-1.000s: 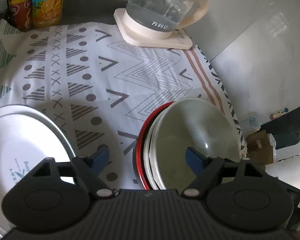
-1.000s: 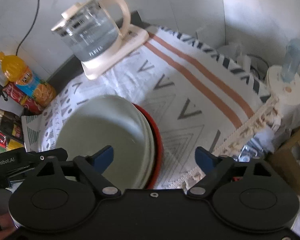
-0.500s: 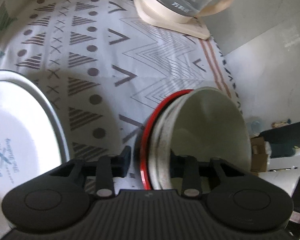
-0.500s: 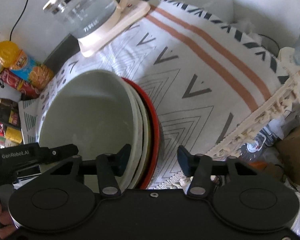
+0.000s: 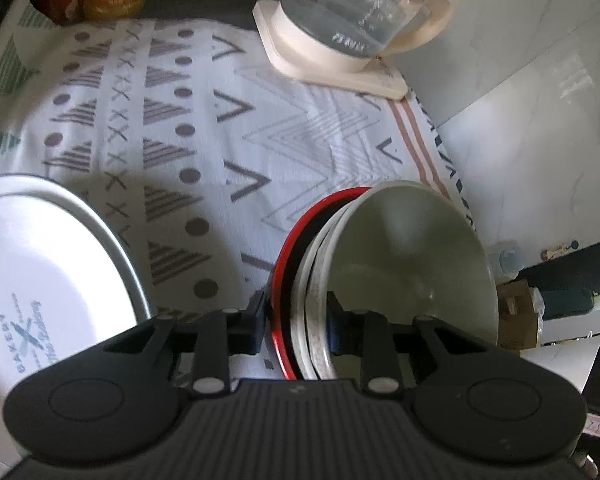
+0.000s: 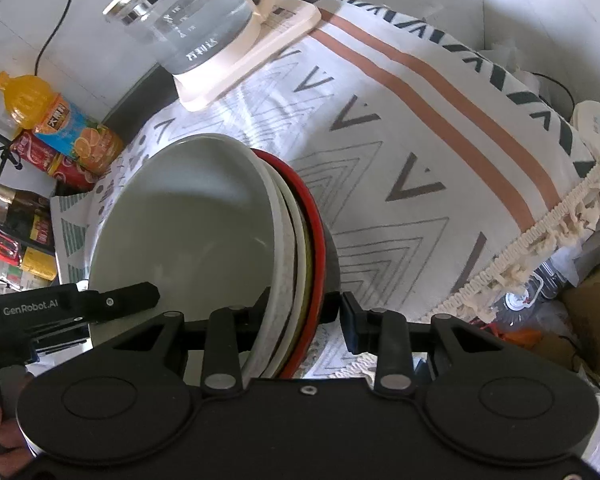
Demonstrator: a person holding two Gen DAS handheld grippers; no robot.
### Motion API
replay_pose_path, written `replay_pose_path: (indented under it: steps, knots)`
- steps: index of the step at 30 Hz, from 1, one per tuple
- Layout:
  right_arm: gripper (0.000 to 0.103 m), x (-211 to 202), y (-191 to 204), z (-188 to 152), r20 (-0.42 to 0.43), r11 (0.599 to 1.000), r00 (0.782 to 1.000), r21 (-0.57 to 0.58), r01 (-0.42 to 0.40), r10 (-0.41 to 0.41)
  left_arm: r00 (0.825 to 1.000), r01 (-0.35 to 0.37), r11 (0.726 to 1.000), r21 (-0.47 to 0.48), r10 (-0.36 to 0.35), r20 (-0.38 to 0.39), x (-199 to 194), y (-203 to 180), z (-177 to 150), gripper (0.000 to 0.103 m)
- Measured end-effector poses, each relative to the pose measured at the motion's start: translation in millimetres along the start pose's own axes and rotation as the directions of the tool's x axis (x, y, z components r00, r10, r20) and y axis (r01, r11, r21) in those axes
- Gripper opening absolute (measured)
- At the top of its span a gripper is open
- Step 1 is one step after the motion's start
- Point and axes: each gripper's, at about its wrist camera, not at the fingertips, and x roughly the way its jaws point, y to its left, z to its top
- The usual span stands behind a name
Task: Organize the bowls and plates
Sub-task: 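Lift the nested bowls in the red bowl with both grippers over the plates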
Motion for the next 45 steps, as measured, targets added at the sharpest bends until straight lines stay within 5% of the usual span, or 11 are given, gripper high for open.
replay_pose_path:
  steps: [23,45]
  knots:
    - [0.033,-10,71,8,0.039,0.989,0.997,-0.131,-0.068,0.074,0.990,-0.015,0.994,-0.106,0.029,0.135,-68,44,5,0.027]
    - [0.033,7,157,-13,-0.035,0.944,0.986,-0.282,-0.169,0.166,0.966,-0.065,0.964,-0.259,0.126,0.226,-132,117,-26,0.027]
